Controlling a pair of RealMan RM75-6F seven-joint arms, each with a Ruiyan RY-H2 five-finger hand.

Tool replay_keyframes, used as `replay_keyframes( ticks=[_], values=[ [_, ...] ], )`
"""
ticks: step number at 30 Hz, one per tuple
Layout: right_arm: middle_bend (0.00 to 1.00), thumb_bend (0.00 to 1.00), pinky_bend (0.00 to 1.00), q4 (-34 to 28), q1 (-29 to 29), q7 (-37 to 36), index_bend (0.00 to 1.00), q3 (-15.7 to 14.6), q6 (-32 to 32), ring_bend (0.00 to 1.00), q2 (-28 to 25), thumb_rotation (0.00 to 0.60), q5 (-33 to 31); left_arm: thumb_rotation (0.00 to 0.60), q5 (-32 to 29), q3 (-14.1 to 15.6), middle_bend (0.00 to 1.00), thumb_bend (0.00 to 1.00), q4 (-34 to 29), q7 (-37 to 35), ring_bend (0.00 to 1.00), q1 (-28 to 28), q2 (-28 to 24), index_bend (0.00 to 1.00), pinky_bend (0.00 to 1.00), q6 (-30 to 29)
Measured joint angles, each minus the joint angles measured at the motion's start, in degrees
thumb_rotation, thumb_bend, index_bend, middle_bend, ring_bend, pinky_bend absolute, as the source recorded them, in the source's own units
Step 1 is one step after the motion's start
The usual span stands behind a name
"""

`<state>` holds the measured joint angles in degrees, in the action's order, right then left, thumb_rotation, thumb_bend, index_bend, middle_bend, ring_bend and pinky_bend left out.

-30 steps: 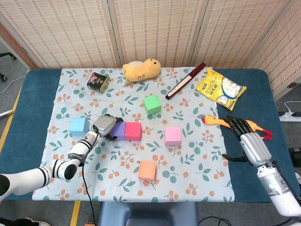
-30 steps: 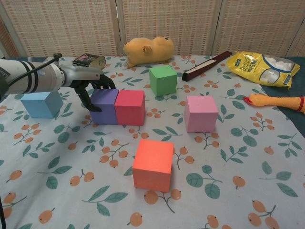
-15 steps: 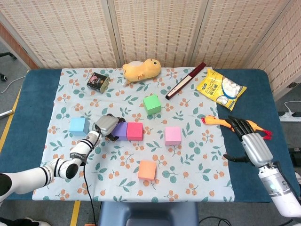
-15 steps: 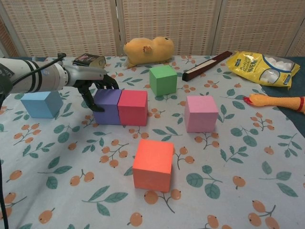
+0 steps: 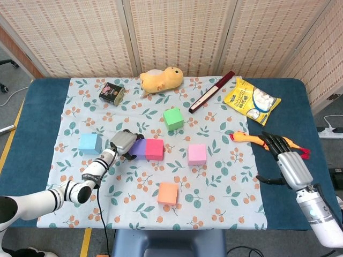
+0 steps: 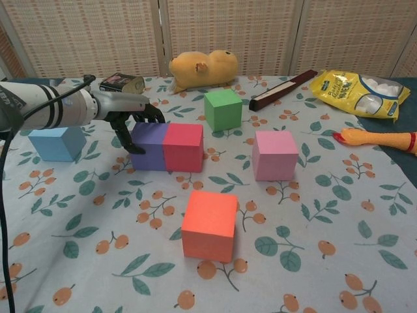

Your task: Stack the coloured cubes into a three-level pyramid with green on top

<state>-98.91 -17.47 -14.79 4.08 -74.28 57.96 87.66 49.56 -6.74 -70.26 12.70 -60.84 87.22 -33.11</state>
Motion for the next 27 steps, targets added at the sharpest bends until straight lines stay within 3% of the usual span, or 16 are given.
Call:
replay_keyframes(
  ticks=[10,17,23,27],
  values=[
    [0.01,0.0,0.01,0.15,0.32,-0.27,0.0,0.11,-0.23,0.0,-0.14,0.6,-0.02,0.6,-0.56,-0.14,0.31,0.32,-0.29,0.39,0.31,-0.59,0.05,0.24,0.18,0.08],
    [0.01,0.0,0.01,0.22,0.48,-0.6,0.0,0.11,-0.37,0.0,-0.21,0.6,0.17,0.6,-1.74,0.29,0.16,0.33,-0.55,1.21,0.23,-0.85,-0.11,0.12,0.17,0.1],
    [0.01,0.0,0.01,-0.1,0.62,-0.7,0.0,0.1,-0.54,0.0,-0.42,0.6,0.42,0.6,-2.72,0.63,0.12,0.33,-1.3,1.84,0.21,-1.09,-0.53,0.1,0.17,0.0],
    [0.01,0.0,0.01,-0.35,0.77,-0.7,0.0,0.05,-0.67,0.0,-0.52,0.6,0.51,0.6,-3.1,0.85,0.15,0.33,-2.03,2.03,0.23,-1.24,-0.82,0.11,0.17,0.07]
  ],
)
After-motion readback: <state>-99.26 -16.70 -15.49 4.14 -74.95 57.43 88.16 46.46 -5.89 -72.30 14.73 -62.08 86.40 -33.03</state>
